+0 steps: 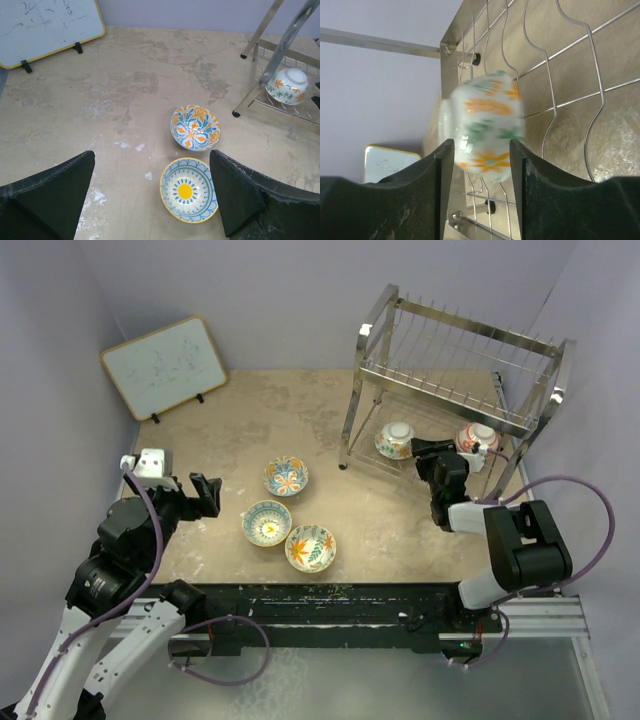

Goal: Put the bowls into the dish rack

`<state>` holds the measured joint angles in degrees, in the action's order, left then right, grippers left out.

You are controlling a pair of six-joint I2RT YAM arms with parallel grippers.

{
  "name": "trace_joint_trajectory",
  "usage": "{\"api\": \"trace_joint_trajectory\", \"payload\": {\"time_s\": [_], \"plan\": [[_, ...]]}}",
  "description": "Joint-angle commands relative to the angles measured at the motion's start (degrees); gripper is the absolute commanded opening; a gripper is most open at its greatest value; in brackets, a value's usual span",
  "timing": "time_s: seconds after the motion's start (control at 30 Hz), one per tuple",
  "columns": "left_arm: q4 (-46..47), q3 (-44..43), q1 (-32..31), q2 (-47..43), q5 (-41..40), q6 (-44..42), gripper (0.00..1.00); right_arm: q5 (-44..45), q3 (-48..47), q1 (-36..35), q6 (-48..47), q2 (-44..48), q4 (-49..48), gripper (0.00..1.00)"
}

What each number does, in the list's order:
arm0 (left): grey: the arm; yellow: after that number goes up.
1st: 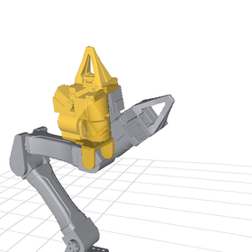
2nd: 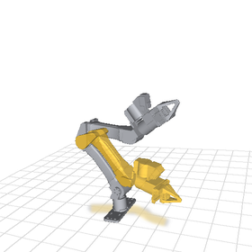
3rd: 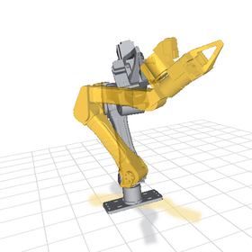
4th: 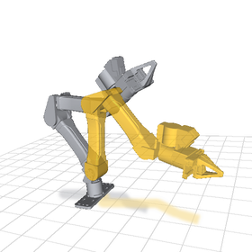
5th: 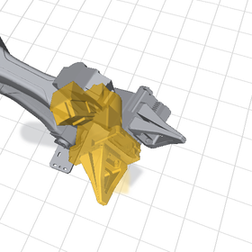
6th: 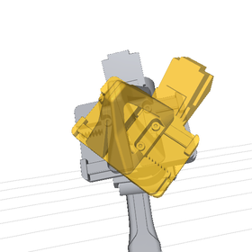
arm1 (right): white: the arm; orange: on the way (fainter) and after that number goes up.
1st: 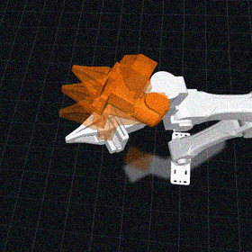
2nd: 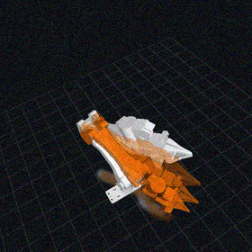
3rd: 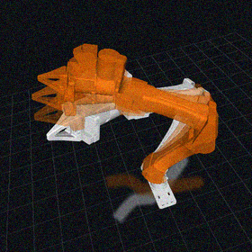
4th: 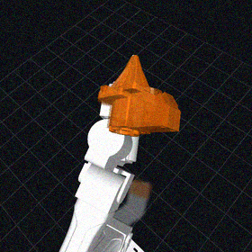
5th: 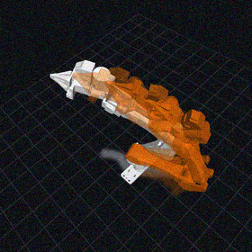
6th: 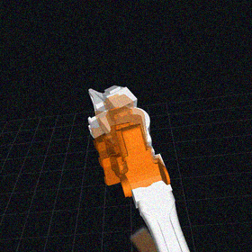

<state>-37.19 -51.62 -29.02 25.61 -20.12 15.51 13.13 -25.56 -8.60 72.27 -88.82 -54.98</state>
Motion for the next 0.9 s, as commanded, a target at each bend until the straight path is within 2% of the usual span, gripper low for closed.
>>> {"api": "trace_joint_trajectory", "payload": {"time_s": [0.0, 0.1, 0.3, 0.37, 0.63, 0.87], "plan": [[2.83, 0.37, -0.27, -0.79, 0.78, 0.83, 0.99, 5.13, -4.18, 0.25, -3.25, 5.88, 11.98, 0.55], [2.83, 0.38, -0.25, -1.08, 1.08, 0.82, 0.99, 6.26, -6.18, 0.25, -4.67, 7.29, 17.98, 0.61], [2.68, 0.39, -0.27, -1.69, 1.39, 1.1, 0.99, 5.77, -6.74, 0.04, -9.16, 9.45, 20.17, 0.63], [2.69, 0.46, -0.25, -1.78, 1.4, 1.13, 0.99, 4.34, -9.04, -0.28, -11.91, 9.85, 23.88, 0.64], [3.22, 0.67, -0.25, -1.44, 1.4, 1.19, 0.99, 9.07, -15.49, -8.5, -22.34, 14.26, 36.71, 0.65], [3.26, 0.73, -0.25, -0.93, 1.18, 0.99, 0.99, 2.88, -18.48, -9.42, -25.94, 10.68, 38.46, 0.66]]}}
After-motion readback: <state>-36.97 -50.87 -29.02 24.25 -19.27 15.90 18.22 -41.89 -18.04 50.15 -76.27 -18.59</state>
